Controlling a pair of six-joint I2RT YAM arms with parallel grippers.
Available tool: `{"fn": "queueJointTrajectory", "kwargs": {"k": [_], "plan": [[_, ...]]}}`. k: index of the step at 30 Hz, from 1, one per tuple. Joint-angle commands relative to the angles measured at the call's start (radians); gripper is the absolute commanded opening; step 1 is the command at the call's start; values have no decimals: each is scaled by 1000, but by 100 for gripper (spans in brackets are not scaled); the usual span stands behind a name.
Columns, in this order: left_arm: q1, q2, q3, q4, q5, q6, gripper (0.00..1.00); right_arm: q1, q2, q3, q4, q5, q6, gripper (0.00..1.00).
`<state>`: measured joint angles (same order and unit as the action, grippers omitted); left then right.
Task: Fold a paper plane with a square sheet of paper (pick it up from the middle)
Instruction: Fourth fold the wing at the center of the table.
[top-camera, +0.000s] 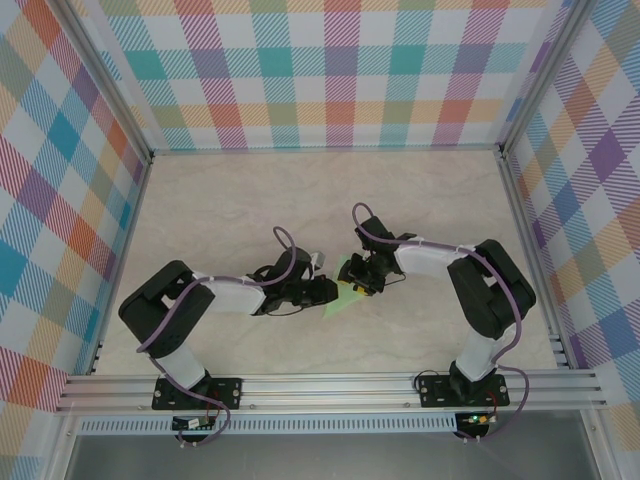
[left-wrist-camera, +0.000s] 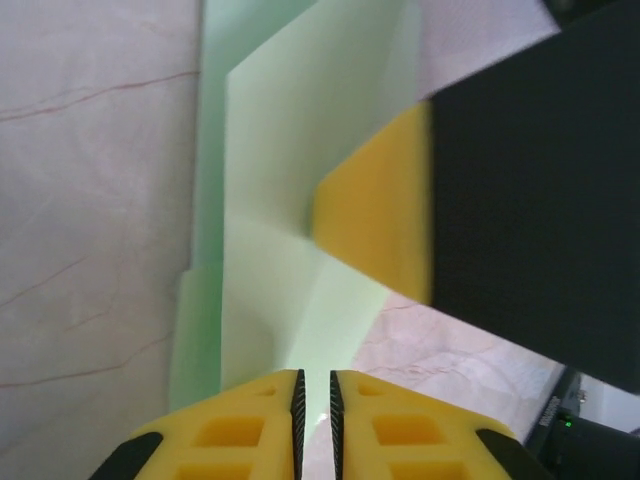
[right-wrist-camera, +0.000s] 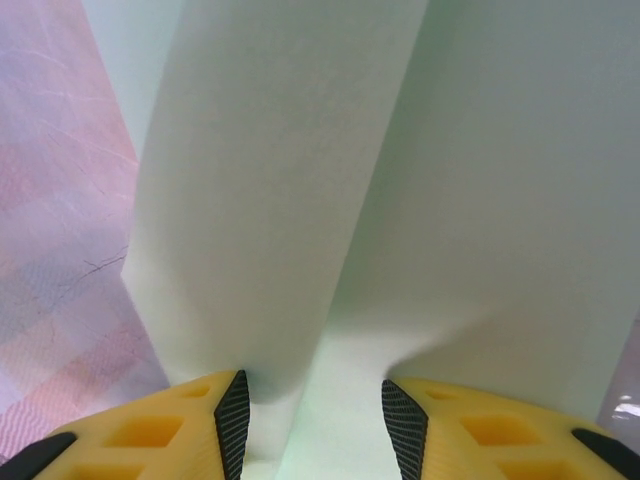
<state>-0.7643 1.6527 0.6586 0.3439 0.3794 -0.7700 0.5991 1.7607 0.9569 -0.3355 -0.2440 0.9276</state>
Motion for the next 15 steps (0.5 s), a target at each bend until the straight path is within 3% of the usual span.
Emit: {"fn": "queueJointTrajectory", "kwargs": {"k": [1,15], "plan": [[5,-88,-19,-16,-29,-10,20,-13,95,-41,-132,150,-2,46],[72,-200,-66,-81,-157,-58,29,-13,89,-17,-187,161,14,46]]}}
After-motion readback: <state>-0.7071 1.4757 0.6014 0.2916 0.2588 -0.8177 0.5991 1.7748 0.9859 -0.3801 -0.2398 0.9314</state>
